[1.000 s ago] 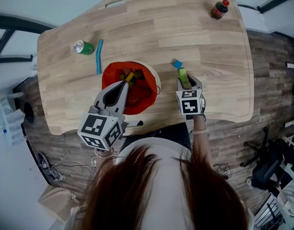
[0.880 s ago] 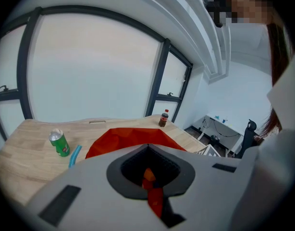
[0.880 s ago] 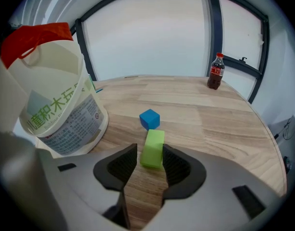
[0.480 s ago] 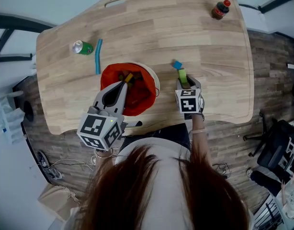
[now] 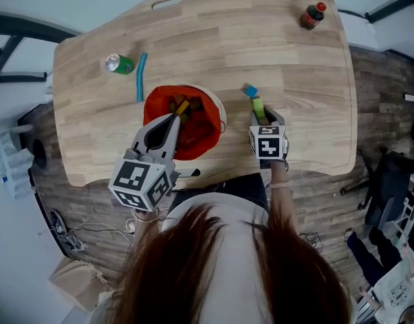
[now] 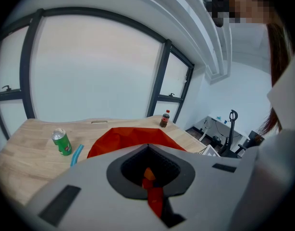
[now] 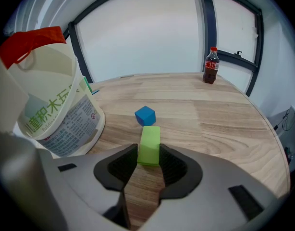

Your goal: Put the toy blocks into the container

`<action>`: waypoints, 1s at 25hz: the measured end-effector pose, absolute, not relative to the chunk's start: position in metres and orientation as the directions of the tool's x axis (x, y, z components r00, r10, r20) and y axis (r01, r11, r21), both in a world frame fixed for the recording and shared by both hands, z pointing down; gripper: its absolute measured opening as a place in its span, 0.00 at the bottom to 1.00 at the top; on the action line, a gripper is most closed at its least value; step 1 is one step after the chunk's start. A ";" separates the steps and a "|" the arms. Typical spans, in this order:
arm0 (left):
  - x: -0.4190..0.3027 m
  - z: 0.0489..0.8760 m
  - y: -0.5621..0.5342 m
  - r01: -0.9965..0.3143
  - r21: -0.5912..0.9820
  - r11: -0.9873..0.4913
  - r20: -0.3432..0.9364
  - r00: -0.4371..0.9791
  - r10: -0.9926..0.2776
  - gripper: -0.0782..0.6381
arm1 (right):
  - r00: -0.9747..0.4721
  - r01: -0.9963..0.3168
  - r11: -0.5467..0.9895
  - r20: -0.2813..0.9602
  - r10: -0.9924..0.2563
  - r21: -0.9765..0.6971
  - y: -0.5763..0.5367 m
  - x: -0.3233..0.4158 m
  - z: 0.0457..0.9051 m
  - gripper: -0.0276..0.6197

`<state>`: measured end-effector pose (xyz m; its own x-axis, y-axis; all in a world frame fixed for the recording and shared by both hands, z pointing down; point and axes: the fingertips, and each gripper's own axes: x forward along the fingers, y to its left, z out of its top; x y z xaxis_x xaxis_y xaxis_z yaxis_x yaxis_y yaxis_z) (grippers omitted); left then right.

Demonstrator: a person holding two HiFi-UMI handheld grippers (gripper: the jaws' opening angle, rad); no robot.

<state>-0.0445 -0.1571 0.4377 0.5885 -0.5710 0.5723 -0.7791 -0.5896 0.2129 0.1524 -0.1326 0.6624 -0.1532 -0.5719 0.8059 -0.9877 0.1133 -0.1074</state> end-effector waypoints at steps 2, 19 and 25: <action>-0.046 0.436 -0.155 -0.780 0.211 -0.590 0.568 0.589 -0.575 0.12 | -0.151 -0.988 0.109 0.801 -0.579 -0.107 -0.131 0.152 0.660 0.28; -0.056 0.422 -0.133 -0.783 0.208 -0.587 0.526 0.595 -0.607 0.12 | -0.152 -0.988 0.089 0.762 -0.629 -0.124 -0.116 0.151 0.631 0.28; -0.063 0.419 -0.125 -0.783 0.214 -0.584 0.499 0.601 -0.624 0.12 | -0.151 -0.989 0.107 0.744 -0.651 -0.107 -0.111 0.146 0.616 0.28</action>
<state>-0.0630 -0.1251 0.4189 0.6014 -0.6243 0.4986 -0.7833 -0.5836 0.2140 0.1463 -0.1111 0.6160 -0.1505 -0.6507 0.7442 -0.9886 0.1068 -0.1066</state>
